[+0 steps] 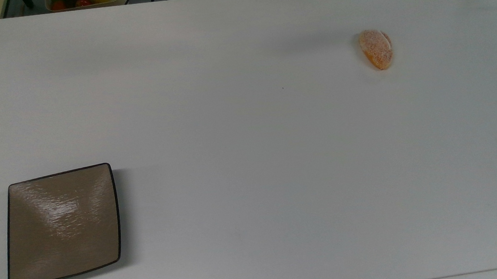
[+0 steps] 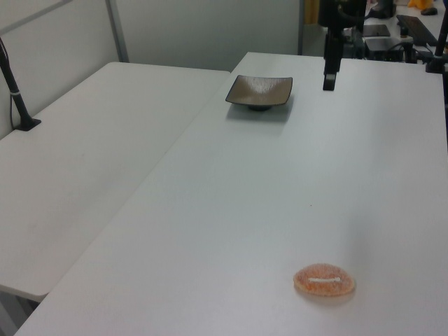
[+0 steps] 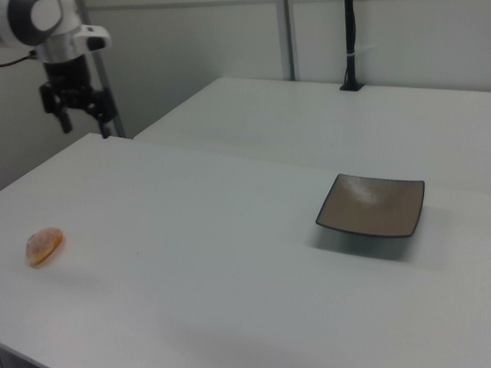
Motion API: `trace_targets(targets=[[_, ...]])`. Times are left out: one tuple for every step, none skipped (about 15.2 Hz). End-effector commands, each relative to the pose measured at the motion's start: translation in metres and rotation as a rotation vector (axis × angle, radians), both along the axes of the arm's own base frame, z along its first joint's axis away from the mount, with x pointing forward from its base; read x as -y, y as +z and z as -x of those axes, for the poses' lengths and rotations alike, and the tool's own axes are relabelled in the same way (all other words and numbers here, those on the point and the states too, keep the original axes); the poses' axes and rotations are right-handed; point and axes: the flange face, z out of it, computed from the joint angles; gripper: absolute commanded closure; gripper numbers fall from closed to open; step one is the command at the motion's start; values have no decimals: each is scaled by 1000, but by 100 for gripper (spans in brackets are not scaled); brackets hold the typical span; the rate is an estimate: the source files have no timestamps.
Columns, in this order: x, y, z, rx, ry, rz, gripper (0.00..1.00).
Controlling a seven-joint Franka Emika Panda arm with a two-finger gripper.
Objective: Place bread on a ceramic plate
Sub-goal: 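Lower the open gripper over the bread roll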
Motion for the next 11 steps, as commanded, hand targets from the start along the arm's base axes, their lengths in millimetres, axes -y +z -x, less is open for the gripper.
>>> trace_targets(targets=[[-67,-4,15,18,32,-8,0],[-91,-11,22,23,59,-11,0],[-111,-18,30,20,69,-10,0],[-125,-21,37,20,69,-8,0],[-137,-26,43,24,69,-6,0],[-151,-33,48,25,77,-5,0],[-161,-41,51,22,75,-3,0],[-174,-55,53,14,77,2,0],[-182,-69,54,0,77,12,0],[-189,-82,55,-9,77,19,0],[-196,-93,59,-15,86,21,0]])
